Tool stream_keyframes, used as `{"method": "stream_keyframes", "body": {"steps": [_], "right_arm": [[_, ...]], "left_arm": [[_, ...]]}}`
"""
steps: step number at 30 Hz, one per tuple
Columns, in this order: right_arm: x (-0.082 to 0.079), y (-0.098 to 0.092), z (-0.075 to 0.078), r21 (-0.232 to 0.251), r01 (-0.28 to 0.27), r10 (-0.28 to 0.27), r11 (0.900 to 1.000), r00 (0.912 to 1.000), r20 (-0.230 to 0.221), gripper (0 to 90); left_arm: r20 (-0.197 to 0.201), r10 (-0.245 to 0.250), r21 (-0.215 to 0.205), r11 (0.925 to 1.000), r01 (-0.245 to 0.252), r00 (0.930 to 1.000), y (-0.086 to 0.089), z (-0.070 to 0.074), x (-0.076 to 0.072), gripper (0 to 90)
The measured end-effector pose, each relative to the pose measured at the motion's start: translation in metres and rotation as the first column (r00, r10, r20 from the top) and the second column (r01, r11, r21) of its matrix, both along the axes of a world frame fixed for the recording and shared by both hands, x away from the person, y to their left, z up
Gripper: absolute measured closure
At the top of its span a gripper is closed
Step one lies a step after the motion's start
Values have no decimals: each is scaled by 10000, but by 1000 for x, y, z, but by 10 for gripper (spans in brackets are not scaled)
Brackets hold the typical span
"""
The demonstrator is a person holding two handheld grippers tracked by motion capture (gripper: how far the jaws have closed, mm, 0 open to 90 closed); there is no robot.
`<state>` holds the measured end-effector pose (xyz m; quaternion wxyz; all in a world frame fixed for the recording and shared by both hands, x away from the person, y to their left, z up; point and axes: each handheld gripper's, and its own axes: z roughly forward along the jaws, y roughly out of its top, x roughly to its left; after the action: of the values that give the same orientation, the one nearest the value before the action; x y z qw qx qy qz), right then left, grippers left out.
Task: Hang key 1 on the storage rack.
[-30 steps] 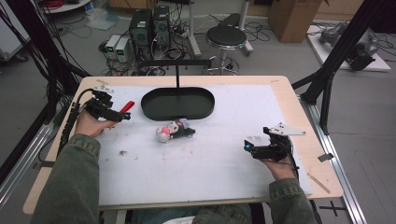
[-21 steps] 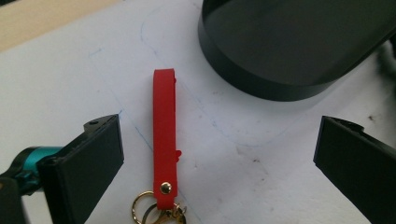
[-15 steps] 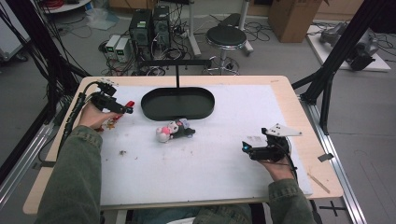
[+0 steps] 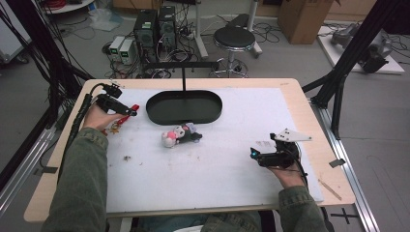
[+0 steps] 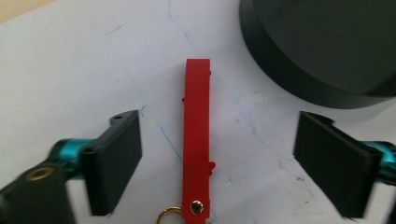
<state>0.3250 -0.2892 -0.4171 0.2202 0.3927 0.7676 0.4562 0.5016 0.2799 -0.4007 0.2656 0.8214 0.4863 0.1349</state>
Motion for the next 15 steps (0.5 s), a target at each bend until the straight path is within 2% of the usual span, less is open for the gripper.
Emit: {"method": "stream_keyframes", "body": {"steps": [7,11,13,15], "right_arm": [[0,0,0,-4,-58,58,10000,10000,-9,5],[0,1,-1,-90,-110,110,9999,9999,-8,5],[-1,2,-1,-61,-90,90,9999,9999,-50,5],[0,1,0,-104,-135,135,9999,9999,-1,5]], "left_arm": [[-393,233,153,9996,-227,9990,-4,-14,6,294],[-233,511,403,9979,-501,9984,-6,-16,7,384],[-152,587,291,9979,-583,9982,-7,-17,7,426],[-272,616,221,9979,-610,9977,-7,-18,9,440]]}}
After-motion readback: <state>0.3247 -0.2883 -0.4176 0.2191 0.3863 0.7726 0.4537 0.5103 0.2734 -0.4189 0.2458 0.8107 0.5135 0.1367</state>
